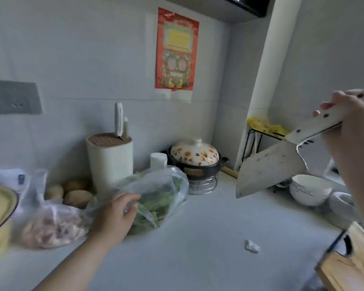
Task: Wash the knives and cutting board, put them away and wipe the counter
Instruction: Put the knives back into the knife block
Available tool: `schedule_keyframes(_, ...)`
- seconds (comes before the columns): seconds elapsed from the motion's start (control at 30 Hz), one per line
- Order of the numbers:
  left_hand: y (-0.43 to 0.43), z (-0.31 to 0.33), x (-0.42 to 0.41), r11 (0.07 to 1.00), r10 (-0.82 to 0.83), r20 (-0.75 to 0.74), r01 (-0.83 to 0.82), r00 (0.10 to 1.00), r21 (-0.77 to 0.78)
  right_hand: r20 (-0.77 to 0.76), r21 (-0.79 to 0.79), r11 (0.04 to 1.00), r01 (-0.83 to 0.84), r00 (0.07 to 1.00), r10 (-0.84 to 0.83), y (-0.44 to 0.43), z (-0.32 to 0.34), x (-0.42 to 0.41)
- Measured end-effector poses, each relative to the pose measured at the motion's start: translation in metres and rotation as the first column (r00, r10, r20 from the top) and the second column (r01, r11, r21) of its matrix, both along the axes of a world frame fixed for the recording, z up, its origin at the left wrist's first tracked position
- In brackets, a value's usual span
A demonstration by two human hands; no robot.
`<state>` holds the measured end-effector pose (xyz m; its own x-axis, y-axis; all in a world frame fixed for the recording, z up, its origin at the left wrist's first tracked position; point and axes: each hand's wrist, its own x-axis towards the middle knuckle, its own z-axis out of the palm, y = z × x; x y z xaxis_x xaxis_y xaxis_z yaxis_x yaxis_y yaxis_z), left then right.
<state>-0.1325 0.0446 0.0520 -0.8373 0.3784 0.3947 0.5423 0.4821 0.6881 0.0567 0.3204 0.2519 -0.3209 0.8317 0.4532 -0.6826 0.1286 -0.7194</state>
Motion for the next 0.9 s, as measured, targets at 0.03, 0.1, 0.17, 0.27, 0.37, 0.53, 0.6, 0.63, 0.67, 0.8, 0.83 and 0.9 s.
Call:
schedule_keyframes(0.03, -0.013, 0.002, -0.013, 0.999, 0.038, -0.014, -0.038, 0.999, -0.002, 0.003, -0.004, 1.000, -0.022, 1.000, 0.022, -0.011, 0.001, -0.021)
schedule_keyframes(0.1, -0.035, 0.007, -0.039, 0.995, 0.094, -0.061, -0.095, 0.994, -0.006, 0.009, -0.015, 0.998, -0.067, 0.998, 0.068, -0.031, 0.003, -0.062)
schedule_keyframes(0.17, -0.051, 0.014, -0.064, 0.990, 0.139, -0.073, -0.141, 0.988, -0.026, -0.013, -0.027, 0.993, -0.115, 0.993, 0.115, -0.048, 0.008, -0.101)
schedule_keyframes(0.27, -0.064, 0.025, -0.102, 0.982, 0.158, -0.116, -0.168, 0.981, -0.086, -0.022, -0.026, 0.981, -0.193, 0.981, 0.193, -0.070, 0.017, -0.155)
schedule_keyframes(0.37, -0.069, 0.033, -0.133, 0.969, 0.153, -0.134, -0.175, 0.979, -0.174, 0.015, 0.003, 0.976, -0.216, 0.976, 0.216, -0.092, 0.027, -0.208)
schedule_keyframes(0.53, -0.065, 0.038, -0.177, 0.939, 0.112, -0.125, -0.146, 0.986, -0.312, 0.103, 0.081, 0.959, -0.273, 0.959, 0.264, -0.122, 0.036, -0.289)
schedule_keyframes(0.6, -0.059, 0.039, -0.192, 0.940, 0.067, -0.124, -0.104, 0.990, -0.324, 0.115, 0.129, 0.949, -0.289, 0.954, 0.275, -0.131, 0.039, -0.315)
schedule_keyframes(0.63, -0.056, 0.040, -0.199, 0.936, 0.047, -0.125, -0.087, 0.991, -0.341, 0.116, 0.158, 0.940, -0.301, 0.951, 0.286, -0.135, 0.039, -0.327)
schedule_keyframes(0.67, -0.053, 0.040, -0.205, 0.932, 0.035, -0.131, -0.079, 0.991, -0.353, 0.118, 0.187, 0.930, -0.316, 0.947, 0.298, -0.140, 0.039, -0.338)
schedule_keyframes(0.8, -0.043, 0.036, -0.223, 0.918, 0.017, -0.162, -0.080, 0.987, -0.389, 0.101, 0.261, 0.867, -0.425, 0.905, 0.413, -0.153, 0.037, -0.369)
schedule_keyframes(0.83, -0.042, 0.035, -0.226, 0.912, 0.018, -0.160, -0.082, 0.987, -0.401, 0.096, 0.278, 0.850, -0.448, 0.893, 0.439, -0.155, 0.037, -0.376)
schedule_keyframes(0.9, -0.041, 0.032, -0.231, 0.909, 0.015, -0.139, -0.072, 0.990, -0.411, 0.104, 0.317, 0.836, -0.449, 0.892, 0.440, -0.159, 0.036, -0.389)
